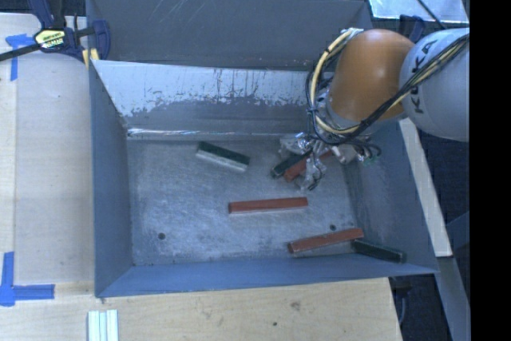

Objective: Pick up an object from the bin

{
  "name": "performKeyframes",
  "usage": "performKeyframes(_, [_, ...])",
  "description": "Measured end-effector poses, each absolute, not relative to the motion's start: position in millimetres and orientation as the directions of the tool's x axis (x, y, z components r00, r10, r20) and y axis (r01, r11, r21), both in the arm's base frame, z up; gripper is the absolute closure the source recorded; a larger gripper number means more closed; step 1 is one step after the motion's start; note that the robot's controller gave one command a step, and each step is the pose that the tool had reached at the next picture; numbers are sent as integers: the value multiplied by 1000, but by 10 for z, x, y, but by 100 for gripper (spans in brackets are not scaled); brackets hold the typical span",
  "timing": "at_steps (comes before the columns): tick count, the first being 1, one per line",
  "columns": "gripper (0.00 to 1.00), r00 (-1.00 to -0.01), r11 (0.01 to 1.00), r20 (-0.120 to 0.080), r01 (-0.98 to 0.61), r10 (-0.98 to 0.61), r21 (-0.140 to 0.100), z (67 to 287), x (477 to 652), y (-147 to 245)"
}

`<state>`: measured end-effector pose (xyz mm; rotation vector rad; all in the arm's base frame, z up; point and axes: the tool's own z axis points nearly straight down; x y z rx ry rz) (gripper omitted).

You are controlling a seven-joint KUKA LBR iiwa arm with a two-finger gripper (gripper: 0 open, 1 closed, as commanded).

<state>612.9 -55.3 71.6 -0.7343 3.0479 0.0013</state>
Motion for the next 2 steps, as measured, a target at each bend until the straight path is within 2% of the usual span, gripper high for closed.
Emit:
performKeyframes(1, [100, -880, 880, -6, -475, -475, -5, 1941, 5384, -690])
performKeyframes(2, [100, -744, 744, -8, -668, -668, -10, 3512, 5703, -1135])
